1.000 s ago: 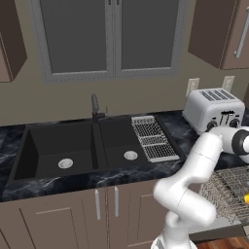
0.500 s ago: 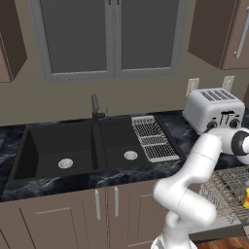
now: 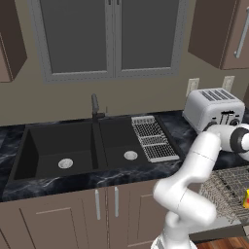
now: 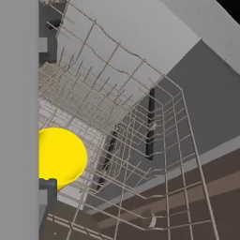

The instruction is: Pick up the cup and bowl from the counter, place them in the dishwasher, and close the dishwasher door.

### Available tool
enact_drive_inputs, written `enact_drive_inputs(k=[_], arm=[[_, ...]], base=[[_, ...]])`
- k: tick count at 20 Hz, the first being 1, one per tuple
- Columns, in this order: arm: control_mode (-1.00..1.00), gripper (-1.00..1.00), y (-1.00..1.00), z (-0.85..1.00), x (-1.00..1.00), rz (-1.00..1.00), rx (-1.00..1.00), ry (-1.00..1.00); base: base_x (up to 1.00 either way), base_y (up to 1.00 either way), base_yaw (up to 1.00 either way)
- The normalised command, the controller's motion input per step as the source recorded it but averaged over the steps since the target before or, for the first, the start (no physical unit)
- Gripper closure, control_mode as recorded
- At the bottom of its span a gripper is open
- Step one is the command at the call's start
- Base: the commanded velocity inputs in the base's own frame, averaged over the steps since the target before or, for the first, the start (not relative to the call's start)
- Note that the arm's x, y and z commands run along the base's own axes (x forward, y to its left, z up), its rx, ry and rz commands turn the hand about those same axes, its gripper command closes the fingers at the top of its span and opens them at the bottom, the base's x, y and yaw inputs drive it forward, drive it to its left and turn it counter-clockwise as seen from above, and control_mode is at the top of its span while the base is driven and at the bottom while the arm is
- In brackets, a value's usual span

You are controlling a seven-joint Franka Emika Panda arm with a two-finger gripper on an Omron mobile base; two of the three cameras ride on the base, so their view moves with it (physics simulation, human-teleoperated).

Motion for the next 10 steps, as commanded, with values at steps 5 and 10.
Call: enact_drive_inputs(k=[5, 10], arm=[[-1.0, -1.0, 0.0, 0.42, -0.12, 0.0, 0.08, 0.0], [-1.0, -1.0, -0.01, 0.61, -0.14, 0.0, 0.09, -0.01]], base=[[0.0, 0.0, 0.0], [0.0, 0.0, 0.0]])
